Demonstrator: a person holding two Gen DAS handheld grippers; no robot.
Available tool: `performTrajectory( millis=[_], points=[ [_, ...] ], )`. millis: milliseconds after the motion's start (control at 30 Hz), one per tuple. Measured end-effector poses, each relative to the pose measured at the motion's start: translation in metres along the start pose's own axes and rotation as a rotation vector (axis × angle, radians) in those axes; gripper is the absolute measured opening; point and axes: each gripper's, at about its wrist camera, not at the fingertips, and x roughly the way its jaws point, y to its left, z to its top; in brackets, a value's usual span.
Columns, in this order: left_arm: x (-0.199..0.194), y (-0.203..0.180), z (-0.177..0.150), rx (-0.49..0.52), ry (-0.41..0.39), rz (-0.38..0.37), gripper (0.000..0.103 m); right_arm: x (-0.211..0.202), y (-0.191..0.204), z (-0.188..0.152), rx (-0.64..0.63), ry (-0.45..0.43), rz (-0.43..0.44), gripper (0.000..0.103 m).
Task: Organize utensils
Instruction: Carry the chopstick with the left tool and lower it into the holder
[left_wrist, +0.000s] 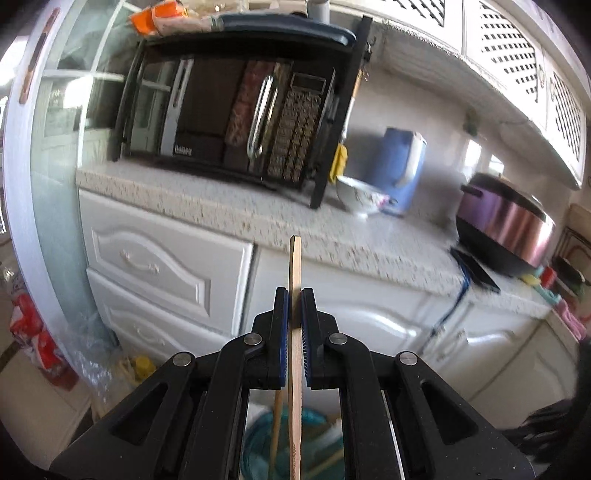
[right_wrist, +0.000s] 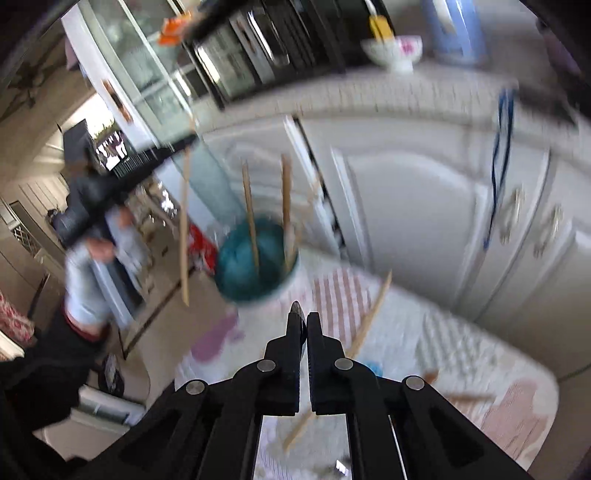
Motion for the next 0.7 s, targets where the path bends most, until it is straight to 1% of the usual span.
performTrajectory(
  millis=[100, 200, 367, 433, 533, 600, 700],
  points=[
    [0.011, -0.003, 0.000, 0.030, -0.055, 0.039, 0.005, -0.004, 0.009, 0.032, -0.019, -0.062, -0.046, 0.003],
    [0.027, 0.002, -0.007, 0.018, -0.060, 0.056, 0.005, 0.007, 0.020, 0.055, -0.040, -0.096, -0.100, 0.003],
    [0.044, 0.011, -0.025, -0.003, -0.075, 0.092, 0.005, 0.038, 0.035, 0.075, -0.088, -0.105, -0.160, 0.003],
    [0.046, 0.015, -0.031, -0.009, -0.072, 0.103, 0.005, 0.056, 0.042, 0.073, -0.123, -0.088, -0.191, 0.003],
    [0.046, 0.016, -0.042, 0.011, -0.059, 0.110, 0.005, 0.077, 0.050, 0.063, -0.179, -0.050, -0.219, 0.003],
    [0.041, 0.019, -0.047, 0.012, -0.054, 0.109, 0.005, 0.089, 0.053, 0.056, -0.192, -0.031, -0.218, 0.003],
    [0.033, 0.023, -0.054, 0.010, -0.027, 0.094, 0.005, 0.103, 0.051, 0.047, -0.189, 0.011, -0.201, 0.003]
  ],
)
